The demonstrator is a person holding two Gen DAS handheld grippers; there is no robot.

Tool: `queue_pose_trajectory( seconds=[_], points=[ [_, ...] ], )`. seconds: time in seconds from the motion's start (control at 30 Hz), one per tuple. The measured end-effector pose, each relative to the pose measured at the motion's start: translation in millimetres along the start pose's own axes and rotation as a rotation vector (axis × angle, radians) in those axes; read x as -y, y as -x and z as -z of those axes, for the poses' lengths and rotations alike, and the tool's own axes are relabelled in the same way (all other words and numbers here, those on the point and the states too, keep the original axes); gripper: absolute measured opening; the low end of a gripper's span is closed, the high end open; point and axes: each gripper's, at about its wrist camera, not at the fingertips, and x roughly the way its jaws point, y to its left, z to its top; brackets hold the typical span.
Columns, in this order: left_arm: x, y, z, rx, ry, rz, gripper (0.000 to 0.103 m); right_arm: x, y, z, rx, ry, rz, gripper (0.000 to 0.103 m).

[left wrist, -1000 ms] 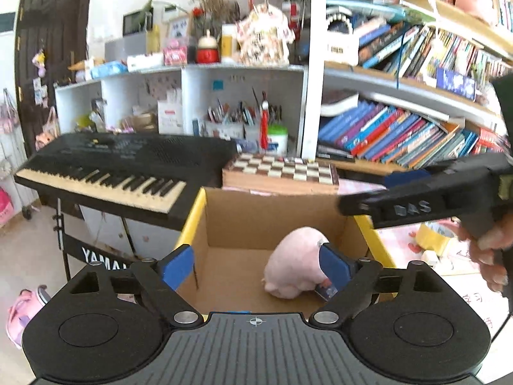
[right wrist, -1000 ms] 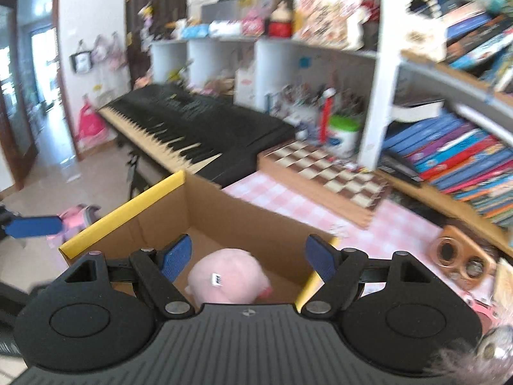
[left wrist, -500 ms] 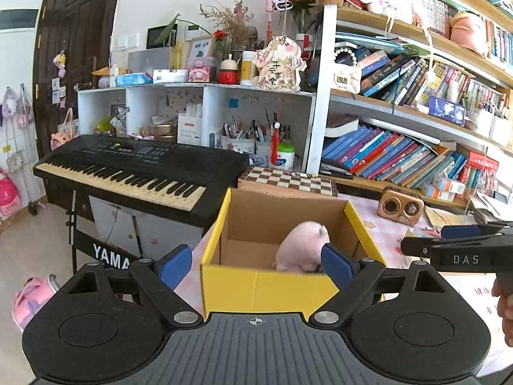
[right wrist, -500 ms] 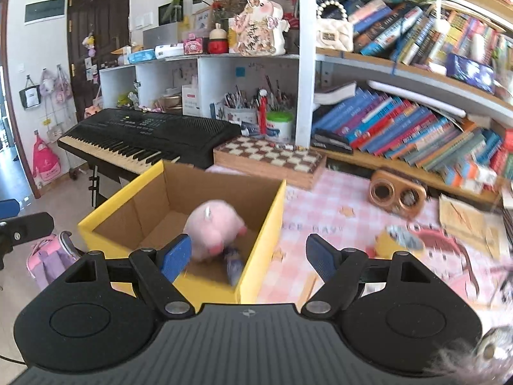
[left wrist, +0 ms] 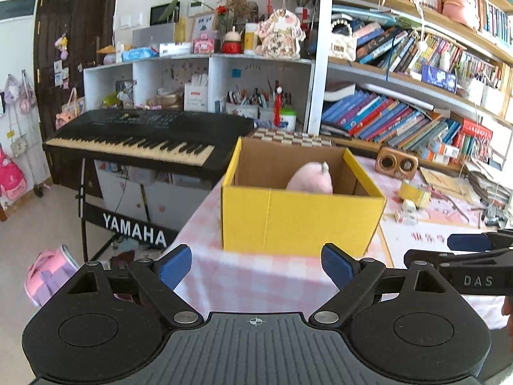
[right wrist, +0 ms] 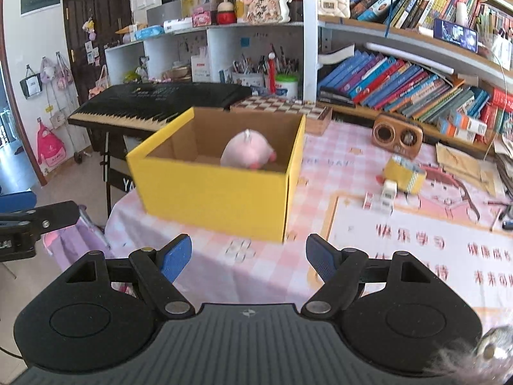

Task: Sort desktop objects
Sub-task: 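Withdraw both open tools from the box back toward the table items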

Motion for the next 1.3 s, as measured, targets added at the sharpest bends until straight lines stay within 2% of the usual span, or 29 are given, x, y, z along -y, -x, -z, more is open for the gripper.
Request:
queue_pose_trajectory(
  seconds=[0.43,0.73,1.0,1.3],
  points=[
    [6,10,36,-0.099,-0.017,0.037,0.092,-22,24,52,-0.079,0.056,0.038,0.079],
    [15,6,45,-0.142,-0.023,0.069,0.094,-21,24,56,-0.096,0.09,0.061,0.081],
    [33,-9,47,-0.178,-0.029,0.113,0.094,-1,21,59,-0.116,0.073,0.091,0.081],
    [75,-25,46,-0.211,-0.074,0.152,0.094,44,17,60,-0.146,0.018,0.121,0.082]
  ],
)
